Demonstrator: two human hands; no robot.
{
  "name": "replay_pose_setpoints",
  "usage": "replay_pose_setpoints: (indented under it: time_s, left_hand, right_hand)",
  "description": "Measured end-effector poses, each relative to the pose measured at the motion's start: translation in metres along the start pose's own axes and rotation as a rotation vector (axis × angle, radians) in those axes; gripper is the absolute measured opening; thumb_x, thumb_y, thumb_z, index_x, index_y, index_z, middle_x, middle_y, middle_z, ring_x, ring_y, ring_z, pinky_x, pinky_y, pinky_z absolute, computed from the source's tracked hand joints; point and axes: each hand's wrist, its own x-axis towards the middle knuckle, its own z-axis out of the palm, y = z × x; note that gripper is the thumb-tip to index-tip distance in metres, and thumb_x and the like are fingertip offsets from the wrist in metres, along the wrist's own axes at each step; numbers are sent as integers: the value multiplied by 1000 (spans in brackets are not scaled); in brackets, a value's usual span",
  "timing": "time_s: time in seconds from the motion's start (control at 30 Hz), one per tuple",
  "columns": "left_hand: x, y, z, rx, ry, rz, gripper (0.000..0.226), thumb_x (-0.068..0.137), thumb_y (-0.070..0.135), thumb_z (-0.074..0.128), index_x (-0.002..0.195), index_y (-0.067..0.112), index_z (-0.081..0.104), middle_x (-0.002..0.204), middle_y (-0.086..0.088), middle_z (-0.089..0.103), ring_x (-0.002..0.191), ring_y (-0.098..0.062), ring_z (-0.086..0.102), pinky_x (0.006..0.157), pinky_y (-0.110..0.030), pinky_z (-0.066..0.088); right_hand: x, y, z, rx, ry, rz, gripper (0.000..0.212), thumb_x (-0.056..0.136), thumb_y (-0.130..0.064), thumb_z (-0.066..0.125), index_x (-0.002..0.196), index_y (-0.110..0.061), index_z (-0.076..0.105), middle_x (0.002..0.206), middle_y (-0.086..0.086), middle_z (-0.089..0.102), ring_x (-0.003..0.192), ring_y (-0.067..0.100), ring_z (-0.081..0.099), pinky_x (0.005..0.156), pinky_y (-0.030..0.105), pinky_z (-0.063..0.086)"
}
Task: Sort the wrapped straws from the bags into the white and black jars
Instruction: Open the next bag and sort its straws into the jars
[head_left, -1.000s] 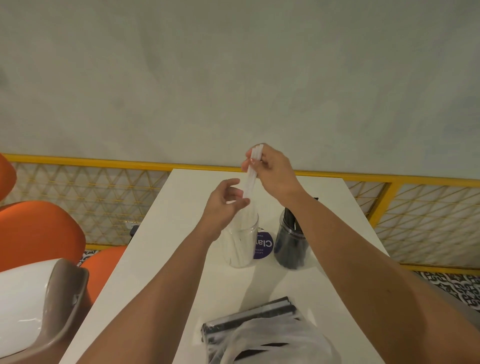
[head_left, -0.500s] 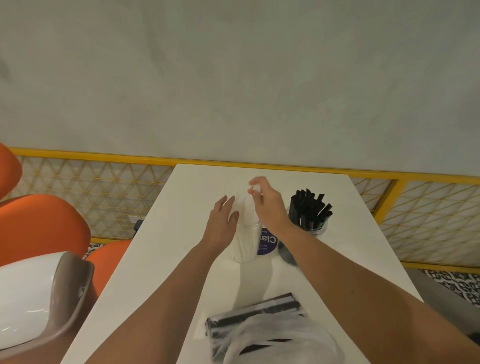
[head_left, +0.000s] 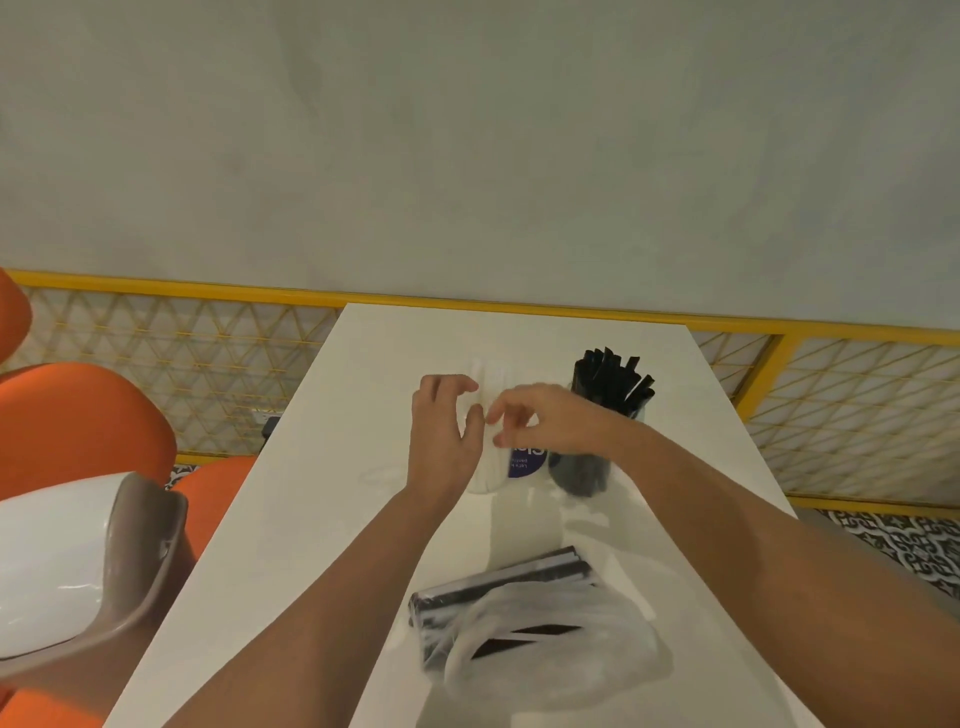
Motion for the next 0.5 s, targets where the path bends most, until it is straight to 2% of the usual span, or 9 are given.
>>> replay_pose_setpoints:
  time_s: [0.13,0.23,0.3,0.4,0.43,0.5]
  left_hand:
    - [-22,-2,9,-21,-20,-53,21,87,2,51,107,7,55,106,4,42,103,-19,48,87,-24,38]
    - [-36,-2,15,-42,-79,-108,19,88,3,51,106,8,55,106,3,43,101,-19,48,88,-26,41]
    - [-43,3,18,-79,-116,-151,18,89,5,52,107,8,55,106,2,43,96,-18,49,89,-28,43]
    - [-52,10,25,-102,-263,-187,22,92,19,56,112,10,54,110,1,43,97,-15,49,88,-25,43]
    - [-55,10,27,-87,-370,-192,30,91,27,58,116,12,53,114,2,42,101,-15,49,89,-24,42]
    - [-63,7,34,-2,-647,-224,53,85,41,64,127,16,46,126,1,39,113,-17,47,95,-27,41]
  right_hand:
    - [-16,16,30,-205,-508,162,74,74,-44,73,136,-25,39,134,2,45,122,19,45,105,35,39]
    - [-28,35,64,-391,-683,256,92,67,-49,76,142,-29,26,143,0,35,129,24,38,108,43,36]
    - [-33,53,81,-468,-676,277,80,71,-43,75,138,-23,35,137,3,39,122,26,44,102,40,40]
    - [-31,76,89,-422,-508,320,27,90,-20,54,115,-10,55,109,8,52,97,23,50,83,28,40]
    - [-29,81,87,-337,-451,351,21,93,-15,47,112,-9,56,102,8,53,93,21,52,81,27,40]
    - [-26,83,81,-75,-330,425,26,95,-12,43,117,-6,55,93,4,53,81,15,53,72,22,42]
